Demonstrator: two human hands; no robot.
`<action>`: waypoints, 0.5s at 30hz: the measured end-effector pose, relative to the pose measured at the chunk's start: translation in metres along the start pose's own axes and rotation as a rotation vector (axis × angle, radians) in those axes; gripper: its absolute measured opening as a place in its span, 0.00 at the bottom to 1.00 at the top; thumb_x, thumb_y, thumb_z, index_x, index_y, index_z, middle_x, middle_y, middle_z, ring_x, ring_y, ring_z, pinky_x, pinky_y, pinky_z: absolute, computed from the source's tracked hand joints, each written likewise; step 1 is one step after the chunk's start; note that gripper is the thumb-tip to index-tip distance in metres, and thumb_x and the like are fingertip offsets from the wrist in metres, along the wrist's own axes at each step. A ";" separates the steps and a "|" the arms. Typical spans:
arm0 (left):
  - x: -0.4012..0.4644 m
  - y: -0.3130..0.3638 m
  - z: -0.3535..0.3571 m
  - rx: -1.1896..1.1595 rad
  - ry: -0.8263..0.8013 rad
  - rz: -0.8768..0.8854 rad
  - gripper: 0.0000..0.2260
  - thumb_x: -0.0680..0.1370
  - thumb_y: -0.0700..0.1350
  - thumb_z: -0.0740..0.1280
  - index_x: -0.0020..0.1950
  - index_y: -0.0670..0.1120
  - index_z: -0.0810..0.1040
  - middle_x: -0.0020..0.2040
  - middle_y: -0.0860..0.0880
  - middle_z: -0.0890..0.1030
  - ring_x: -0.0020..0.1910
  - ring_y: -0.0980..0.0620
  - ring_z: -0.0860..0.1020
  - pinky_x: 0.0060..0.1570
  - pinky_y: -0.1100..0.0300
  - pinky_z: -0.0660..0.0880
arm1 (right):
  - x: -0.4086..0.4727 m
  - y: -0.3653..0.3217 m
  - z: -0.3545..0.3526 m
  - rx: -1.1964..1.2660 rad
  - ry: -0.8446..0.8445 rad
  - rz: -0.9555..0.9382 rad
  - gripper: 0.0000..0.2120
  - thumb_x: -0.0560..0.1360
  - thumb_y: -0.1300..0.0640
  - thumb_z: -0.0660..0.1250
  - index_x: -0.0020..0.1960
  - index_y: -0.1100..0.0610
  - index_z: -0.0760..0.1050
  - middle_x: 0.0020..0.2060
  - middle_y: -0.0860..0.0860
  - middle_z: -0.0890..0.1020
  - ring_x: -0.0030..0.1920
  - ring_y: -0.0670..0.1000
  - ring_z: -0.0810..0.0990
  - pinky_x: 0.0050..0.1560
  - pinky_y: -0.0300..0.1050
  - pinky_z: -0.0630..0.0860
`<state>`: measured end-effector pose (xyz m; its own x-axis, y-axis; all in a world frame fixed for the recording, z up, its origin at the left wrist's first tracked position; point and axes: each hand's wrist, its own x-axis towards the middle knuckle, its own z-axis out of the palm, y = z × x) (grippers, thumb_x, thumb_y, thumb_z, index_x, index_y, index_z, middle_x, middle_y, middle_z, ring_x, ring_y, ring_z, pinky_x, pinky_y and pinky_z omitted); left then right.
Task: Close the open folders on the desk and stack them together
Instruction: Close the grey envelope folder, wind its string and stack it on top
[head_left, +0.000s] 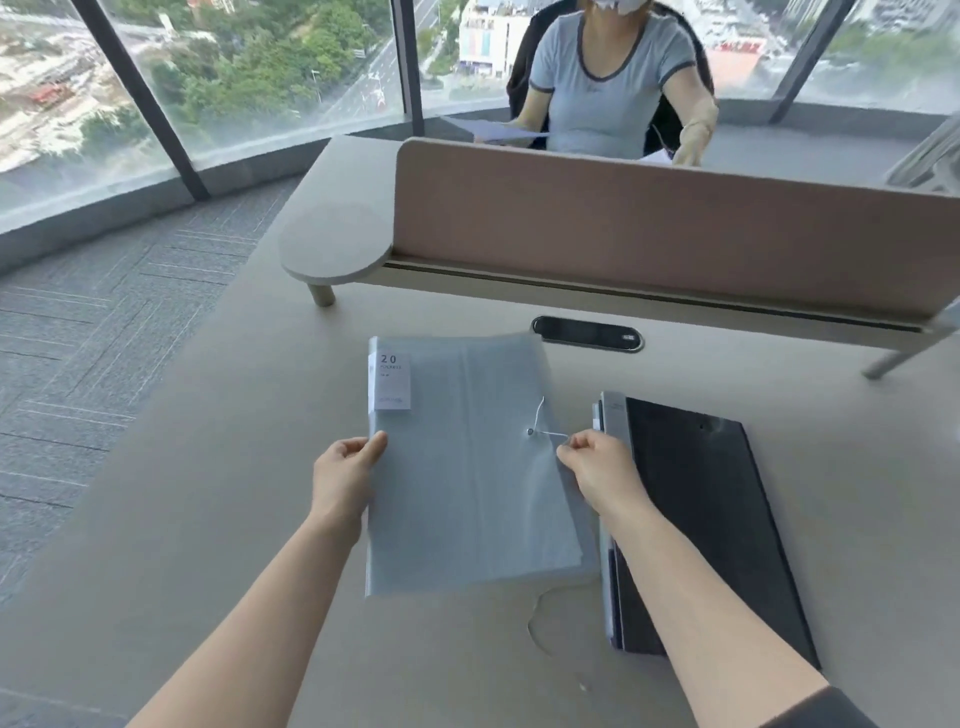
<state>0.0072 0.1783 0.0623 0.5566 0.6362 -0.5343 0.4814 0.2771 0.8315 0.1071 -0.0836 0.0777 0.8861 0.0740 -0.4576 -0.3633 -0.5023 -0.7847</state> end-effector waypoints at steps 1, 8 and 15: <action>-0.005 0.005 0.008 -0.003 -0.015 0.014 0.15 0.77 0.47 0.71 0.56 0.38 0.79 0.50 0.42 0.82 0.39 0.48 0.78 0.31 0.59 0.70 | -0.001 0.001 -0.010 0.032 0.012 -0.012 0.04 0.75 0.59 0.66 0.48 0.58 0.78 0.36 0.49 0.77 0.36 0.48 0.73 0.37 0.43 0.69; -0.050 0.015 0.079 0.016 -0.168 0.078 0.14 0.76 0.49 0.72 0.54 0.41 0.77 0.47 0.43 0.82 0.39 0.45 0.80 0.38 0.51 0.77 | -0.013 0.036 -0.093 0.152 0.102 -0.036 0.07 0.75 0.62 0.65 0.46 0.54 0.81 0.43 0.60 0.85 0.39 0.54 0.79 0.47 0.55 0.79; -0.097 -0.006 0.150 0.042 -0.319 0.058 0.13 0.76 0.46 0.72 0.54 0.39 0.75 0.42 0.43 0.81 0.39 0.44 0.80 0.46 0.46 0.80 | -0.018 0.096 -0.166 0.136 0.210 0.018 0.08 0.76 0.62 0.65 0.44 0.52 0.81 0.43 0.60 0.85 0.39 0.55 0.79 0.49 0.58 0.79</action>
<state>0.0514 0.0070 0.0869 0.7651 0.3902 -0.5122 0.4663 0.2128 0.8586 0.1041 -0.2760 0.0797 0.9142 -0.1223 -0.3864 -0.4028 -0.3801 -0.8326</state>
